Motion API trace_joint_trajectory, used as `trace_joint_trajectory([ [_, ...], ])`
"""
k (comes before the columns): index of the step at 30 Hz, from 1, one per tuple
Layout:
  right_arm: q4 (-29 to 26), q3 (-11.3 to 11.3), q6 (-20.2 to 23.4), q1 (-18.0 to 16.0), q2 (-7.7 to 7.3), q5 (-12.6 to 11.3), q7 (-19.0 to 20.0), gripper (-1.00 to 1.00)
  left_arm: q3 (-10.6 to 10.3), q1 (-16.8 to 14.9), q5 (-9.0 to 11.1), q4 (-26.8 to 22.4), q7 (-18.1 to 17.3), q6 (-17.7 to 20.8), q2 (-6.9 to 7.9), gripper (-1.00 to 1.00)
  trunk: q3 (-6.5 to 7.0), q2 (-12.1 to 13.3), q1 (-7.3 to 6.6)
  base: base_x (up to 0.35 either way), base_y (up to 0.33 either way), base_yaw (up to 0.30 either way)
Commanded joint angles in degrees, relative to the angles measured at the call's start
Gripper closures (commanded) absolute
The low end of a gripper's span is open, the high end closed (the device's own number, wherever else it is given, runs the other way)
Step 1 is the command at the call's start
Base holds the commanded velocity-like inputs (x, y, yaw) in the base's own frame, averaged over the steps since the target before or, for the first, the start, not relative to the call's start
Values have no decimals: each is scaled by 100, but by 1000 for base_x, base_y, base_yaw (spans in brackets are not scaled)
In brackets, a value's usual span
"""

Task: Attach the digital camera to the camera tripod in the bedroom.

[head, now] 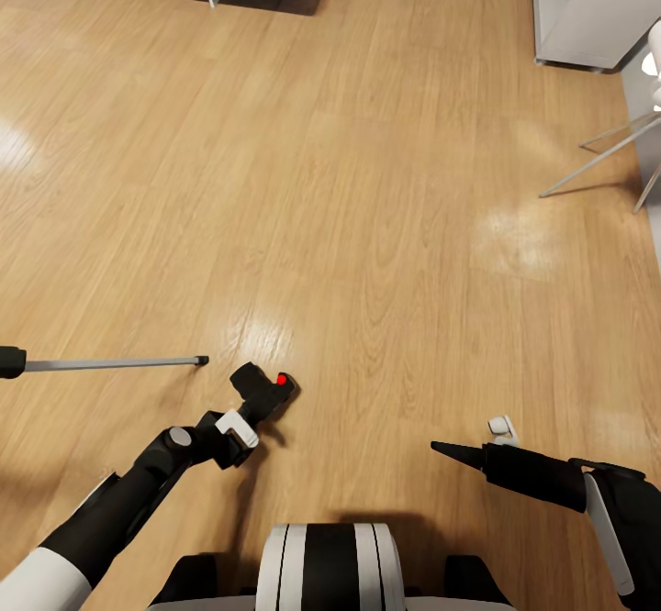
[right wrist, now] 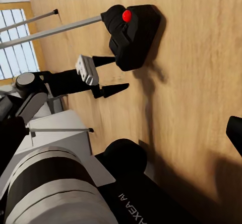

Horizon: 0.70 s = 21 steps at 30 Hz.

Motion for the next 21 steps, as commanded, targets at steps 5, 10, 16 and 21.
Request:
trace_joint_trajectory([
  [5, 0, -11, -3, -2, -10, -36, 26, -100, -62, -4, -62, 106, -30, -28, -40, -100, -3, -1, -1, 0, 0, 0],
  [10, -1, -18, -48, -2, 34, 11, 29, -100, -84, 3, -101, 44, -52, -2, -51, -100, -3, -1, -1, 0, 0, 0],
  [16, -13, -20, -90, -2, -2, 29, 29, -100, -90, 5, -129, -34, -58, -38, 55, -100, -3, -1, -1, 0, 0, 0],
  [21, -5, -18, -104, -2, -28, 38, -12, -100, -86, 5, -138, -160, -59, -55, 129, -100, -3, -1, -1, 0, 0, 0],
])
